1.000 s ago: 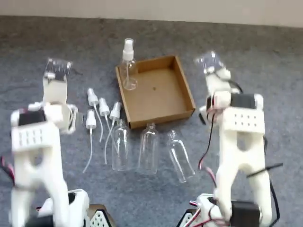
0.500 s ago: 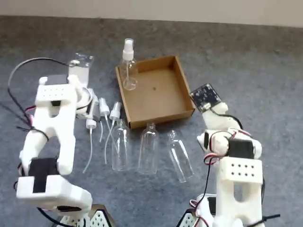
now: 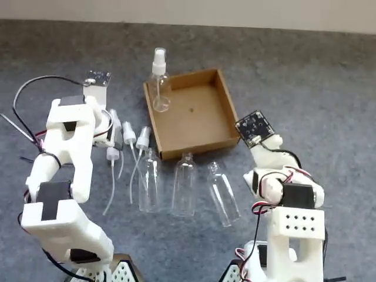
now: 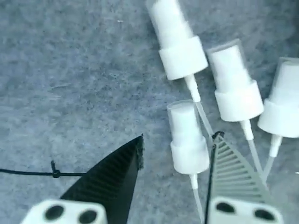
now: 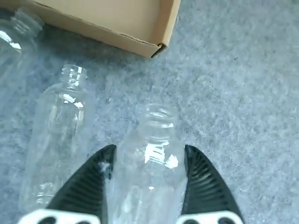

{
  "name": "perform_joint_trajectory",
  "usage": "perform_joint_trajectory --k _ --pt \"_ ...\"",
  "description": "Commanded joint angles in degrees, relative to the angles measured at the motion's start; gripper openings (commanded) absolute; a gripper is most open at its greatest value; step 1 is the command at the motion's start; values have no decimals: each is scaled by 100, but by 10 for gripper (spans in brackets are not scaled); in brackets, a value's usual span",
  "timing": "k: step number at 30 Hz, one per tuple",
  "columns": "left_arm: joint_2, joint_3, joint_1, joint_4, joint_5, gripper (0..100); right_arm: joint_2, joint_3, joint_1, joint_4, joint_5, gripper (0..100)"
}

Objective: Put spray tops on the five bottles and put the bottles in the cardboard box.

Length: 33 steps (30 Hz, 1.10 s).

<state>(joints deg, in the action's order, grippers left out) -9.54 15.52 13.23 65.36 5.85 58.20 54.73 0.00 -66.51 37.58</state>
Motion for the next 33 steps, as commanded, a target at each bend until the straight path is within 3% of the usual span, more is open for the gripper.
perform_joint_trajectory --k 1,12,17,22,30,33 --pt "-22 -180 75 -308 -53 181 110 -66 -22 66 44 24" --pt "-488 66 -13 -615 -26 177 119 -66 -22 57 35 24" --pt "-356 66 -13 -607 -26 89 127 -66 -110 101 35 23" --pt "84 66 4 -598 -35 82 127 -66 -171 101 62 23" --pt "1464 -708 13 334 -44 81 127 -92 -171 119 35 24" --pt "2097 -1332 -31 782 -62 81 136 -198 -479 497 -88 23"
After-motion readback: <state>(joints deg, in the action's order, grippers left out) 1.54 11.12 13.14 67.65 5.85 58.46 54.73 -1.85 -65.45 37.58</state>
